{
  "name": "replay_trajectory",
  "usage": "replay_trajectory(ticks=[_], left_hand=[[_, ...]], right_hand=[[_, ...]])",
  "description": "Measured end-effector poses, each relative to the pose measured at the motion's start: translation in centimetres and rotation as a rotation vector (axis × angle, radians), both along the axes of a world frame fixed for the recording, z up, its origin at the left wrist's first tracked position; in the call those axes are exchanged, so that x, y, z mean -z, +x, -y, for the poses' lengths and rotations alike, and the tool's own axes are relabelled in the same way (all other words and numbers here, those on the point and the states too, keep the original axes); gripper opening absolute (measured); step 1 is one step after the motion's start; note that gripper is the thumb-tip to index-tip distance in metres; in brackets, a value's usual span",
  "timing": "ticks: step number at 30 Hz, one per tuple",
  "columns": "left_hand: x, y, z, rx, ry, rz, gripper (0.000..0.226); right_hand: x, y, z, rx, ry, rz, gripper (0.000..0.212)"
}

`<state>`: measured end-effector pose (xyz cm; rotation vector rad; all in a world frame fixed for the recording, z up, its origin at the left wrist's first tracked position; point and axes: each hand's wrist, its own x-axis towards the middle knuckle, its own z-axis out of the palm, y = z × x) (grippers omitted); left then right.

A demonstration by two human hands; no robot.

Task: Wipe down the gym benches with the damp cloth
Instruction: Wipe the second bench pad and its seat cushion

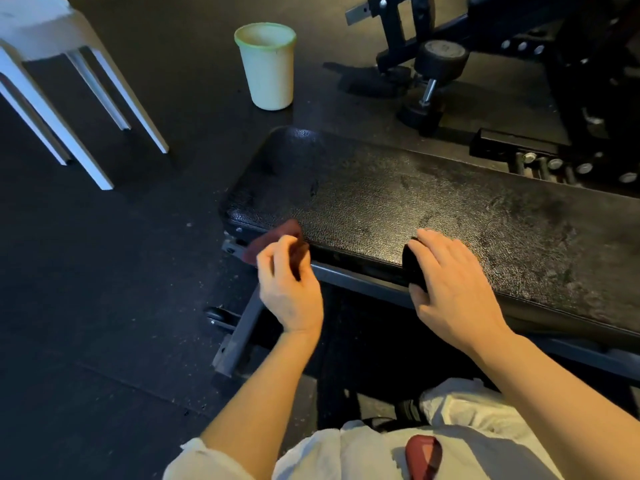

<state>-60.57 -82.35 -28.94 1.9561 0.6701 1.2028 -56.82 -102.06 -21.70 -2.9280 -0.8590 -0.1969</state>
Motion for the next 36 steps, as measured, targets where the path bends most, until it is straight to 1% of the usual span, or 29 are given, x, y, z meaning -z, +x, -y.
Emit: replay_trajectory(ticks=[2,4,5,6,7,9,11,12,14,17,19,21,22,23,26,27,28,30,33,34,36], left_hand=[[0.6,-0.5,2.2,0.143,0.016,-0.022,0.025],[1.7,-1.1,4.4,0.33,0.037,-0.063,0.031],[2.2,-1.2,4.9,0.383,0.044,-0.075,0.034],[2.5,-1.1,4.9,0.393,0.041,-0.077,0.034],[2.6,-0.9,4.5,0.367,0.013,-0.065,0.031],[2.1,-0.6,3.6,0.231,-0.123,-0.017,0.025],[1.5,-0.5,4.0,0.134,-0.206,0.011,0.026],[1.4,-0.6,4.6,0.145,-0.204,0.017,0.026],[1.5,-1.2,6.0,0.244,-0.201,0.022,0.03],[1.7,-1.2,5.1,0.301,-0.215,0.03,0.031],[1.5,-1.0,3.3,0.231,-0.262,0.028,0.033],[1.1,-0.6,2.0,0.104,-0.343,0.045,0.033],[1.0,-0.6,1.8,0.074,-0.344,0.042,0.032],[1.0,-0.7,2.1,0.089,-0.308,0.035,0.032],[0.9,-1.5,4.5,0.35,-0.114,-0.015,0.035],[0.9,-1.6,5.1,0.405,-0.071,-0.039,0.037],[1.0,-1.5,5.0,0.409,-0.067,-0.054,0.037],[1.0,-1.4,3.4,0.268,-0.137,-0.064,0.028],[0.3,-1.2,-0.9,-0.036,-0.268,-0.034,0.025],[0.1,-1.1,-2.1,-0.093,-0.283,-0.033,0.025],[-0.3,-0.5,-3.1,-0.106,-0.313,-0.037,0.027]], right_hand=[[-0.1,0.5,-1.2,-0.046,0.008,-0.027,0.065],[-0.3,0.7,-2.6,-0.091,0.021,-0.039,0.061],[-0.3,0.9,-3.0,-0.107,0.024,-0.04,0.058],[-0.2,1.0,-3.2,-0.12,0.022,-0.042,0.056],[-0.2,1.1,-3.2,-0.13,0.02,-0.051,0.054],[0.0,1.2,-2.9,-0.139,0.014,-0.095,0.054],[0.0,1.4,-2.6,-0.154,0.013,-0.129,0.057],[0.0,1.4,-2.6,-0.157,0.021,-0.136,0.058],[-0.2,1.2,-2.8,-0.14,0.035,-0.142,0.058],[-0.4,1.1,-3.0,-0.135,0.034,-0.148,0.059],[-0.5,1.2,-2.8,-0.148,0.012,-0.174,0.059],[-0.9,1.5,-2.8,-0.148,0.016,-0.184,0.057],[-0.9,1.7,-2.9,-0.146,0.027,-0.179,0.055],[-0.9,1.8,-3.2,-0.145,0.04,-0.166,0.052],[-0.9,2.2,-4.4,-0.164,0.075,-0.125,0.046],[-0.9,2.4,-4.9,-0.182,0.075,-0.112,0.047],[-0.9,2.5,-5.2,-0.204,0.07,-0.101,0.048],[-0.9,2.8,-5.5,-0.241,0.065,-0.089,0.047],[-1.0,3.7,-5.5,-0.243,0.07,-0.085,0.047],[-0.9,4.1,-5.8,-0.245,0.062,-0.09,0.047],[-0.9,4.7,-6.9,-0.259,0.06,-0.1,0.047]])
